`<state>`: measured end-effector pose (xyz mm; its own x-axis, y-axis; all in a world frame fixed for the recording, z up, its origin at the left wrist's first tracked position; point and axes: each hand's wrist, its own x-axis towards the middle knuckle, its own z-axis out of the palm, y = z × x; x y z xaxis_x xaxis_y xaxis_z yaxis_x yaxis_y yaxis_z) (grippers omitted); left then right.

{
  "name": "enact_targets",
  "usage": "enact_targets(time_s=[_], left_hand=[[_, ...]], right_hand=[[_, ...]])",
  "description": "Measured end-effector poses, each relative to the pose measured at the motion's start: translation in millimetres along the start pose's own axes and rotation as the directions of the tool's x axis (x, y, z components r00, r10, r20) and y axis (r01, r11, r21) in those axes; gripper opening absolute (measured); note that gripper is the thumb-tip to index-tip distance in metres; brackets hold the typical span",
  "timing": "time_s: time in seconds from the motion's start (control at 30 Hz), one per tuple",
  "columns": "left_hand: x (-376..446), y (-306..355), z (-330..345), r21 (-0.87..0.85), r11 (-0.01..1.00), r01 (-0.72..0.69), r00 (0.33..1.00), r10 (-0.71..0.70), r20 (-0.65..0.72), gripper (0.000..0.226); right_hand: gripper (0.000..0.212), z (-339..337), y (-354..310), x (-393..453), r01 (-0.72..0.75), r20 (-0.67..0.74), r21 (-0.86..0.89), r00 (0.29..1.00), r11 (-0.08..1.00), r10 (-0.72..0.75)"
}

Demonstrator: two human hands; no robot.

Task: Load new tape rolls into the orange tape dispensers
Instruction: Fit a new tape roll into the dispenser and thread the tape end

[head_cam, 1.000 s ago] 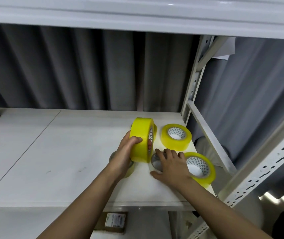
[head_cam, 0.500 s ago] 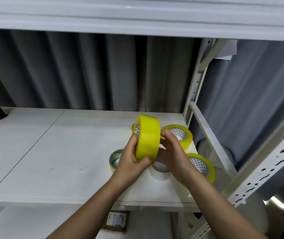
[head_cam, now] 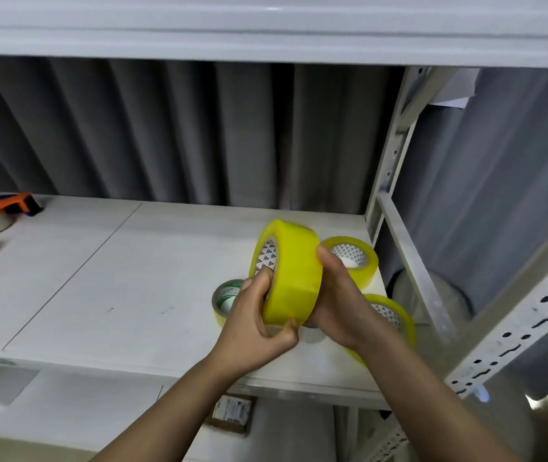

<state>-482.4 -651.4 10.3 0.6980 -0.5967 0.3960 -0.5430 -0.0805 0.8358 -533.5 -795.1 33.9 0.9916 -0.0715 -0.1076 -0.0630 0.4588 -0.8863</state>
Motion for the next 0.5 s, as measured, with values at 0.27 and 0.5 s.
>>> enact_targets(time_s=[0.27, 0.5], left_hand=[[0, 4, -27, -0.381, 0.888, 0.258, 0.966, -0.232, 0.113, 0.046], [15, -12, -74, -0.512, 0.741, 0.435, 0.894, -0.421, 0.151, 0.038]], right_hand=[[0.087, 15, 35, 18, 0.212, -0.056, -0.300, 0.969, 0.930, -0.239], [0.089, 58, 53, 47, 0.341, -0.007, -0.486, 0.919, 0.804, -0.394]])
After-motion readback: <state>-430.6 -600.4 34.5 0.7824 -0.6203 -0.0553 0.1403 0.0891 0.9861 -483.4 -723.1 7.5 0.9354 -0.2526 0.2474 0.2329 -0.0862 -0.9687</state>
